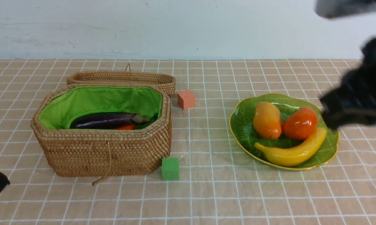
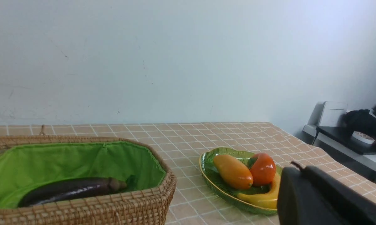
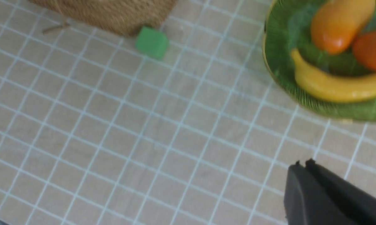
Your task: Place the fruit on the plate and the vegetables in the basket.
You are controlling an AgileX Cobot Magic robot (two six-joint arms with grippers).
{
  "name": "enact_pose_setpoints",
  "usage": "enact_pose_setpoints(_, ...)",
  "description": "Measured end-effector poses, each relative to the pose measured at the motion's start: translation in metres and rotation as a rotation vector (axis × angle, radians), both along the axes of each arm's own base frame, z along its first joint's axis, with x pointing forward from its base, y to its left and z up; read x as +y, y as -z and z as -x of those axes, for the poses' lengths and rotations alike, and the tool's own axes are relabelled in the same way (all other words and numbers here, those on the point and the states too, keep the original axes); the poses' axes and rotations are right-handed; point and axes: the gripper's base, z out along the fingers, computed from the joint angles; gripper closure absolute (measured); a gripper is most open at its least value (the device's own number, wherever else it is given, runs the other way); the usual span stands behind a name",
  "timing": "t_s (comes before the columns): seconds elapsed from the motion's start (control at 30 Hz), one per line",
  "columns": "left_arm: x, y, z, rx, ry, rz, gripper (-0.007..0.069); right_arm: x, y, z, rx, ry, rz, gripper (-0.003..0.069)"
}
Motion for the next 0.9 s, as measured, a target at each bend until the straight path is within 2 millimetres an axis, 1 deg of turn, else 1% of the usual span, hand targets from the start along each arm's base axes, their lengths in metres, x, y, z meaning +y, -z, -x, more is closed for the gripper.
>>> enact_pose_setpoints(0.03,0.0,0.006,0.0,0.006,0.001,-0.005,0.0637,-0.011,0.013,0.016,0.029,0.034,-0.002,0.0675)
enact_pose_setpoints(0.07,-0.001,0.011,-0.001,0.016,0.001,-0.013,0.0637,-0.019,0.023,0.028,0.04,0.063,-0.015,0.0673)
enact_pose_setpoints(0.13,-0.001,0.017,-0.002,0.033,-0.002,-0.025,0.0637,-0.029,0.038,0.043,0.03,0.094,-0.04,0.0673)
enact_pose_setpoints(0.17,-0.001,0.018,-0.002,0.036,-0.003,-0.027,0.0637,-0.03,0.039,0.045,0.031,0.096,-0.039,0.0673)
enact_pose_setpoints(0.2,-0.001,0.021,-0.003,0.053,-0.009,-0.038,0.0637,-0.037,0.049,0.055,0.001,0.104,-0.063,0.0671)
enact_pose_setpoints(0.27,-0.001,0.024,-0.003,0.064,-0.015,-0.046,0.0637,-0.039,0.053,0.058,-0.023,0.106,-0.077,0.067)
enact_pose_setpoints(0.33,0.0,0.027,-0.004,0.09,-0.028,-0.062,0.0637,-0.046,0.062,0.068,-0.052,0.108,-0.094,0.0666)
enact_pose_setpoints(0.43,0.001,0.031,-0.005,0.119,-0.044,-0.079,0.0637,-0.051,0.068,0.075,-0.062,0.108,-0.093,0.0666)
enact_pose_setpoints(0.57,0.003,0.034,-0.006,0.151,-0.061,-0.096,0.0637,-0.055,0.067,0.081,-0.072,0.109,-0.101,0.0664)
enact_pose_setpoints(0.73,0.004,0.037,-0.006,0.181,-0.078,-0.113,0.0636,-0.056,0.068,0.081,-0.073,0.111,-0.085,0.0661)
enact_pose_setpoints(0.8,0.004,0.038,-0.006,0.189,-0.082,-0.118,0.0635,-0.059,0.07,0.079,-0.12,0.12,-0.08,0.0662)
enact_pose_setpoints(0.83,0.005,0.038,-0.006,0.191,-0.084,-0.119,0.0634,-0.064,0.074,0.078,-0.182,0.144,-0.086,0.0666)
enact_pose_setpoints(0.9,0.005,0.039,-0.006,0.197,-0.087,-0.123,0.0633,-0.078,0.089,0.079,-0.311,0.203,-0.111,0.0676)
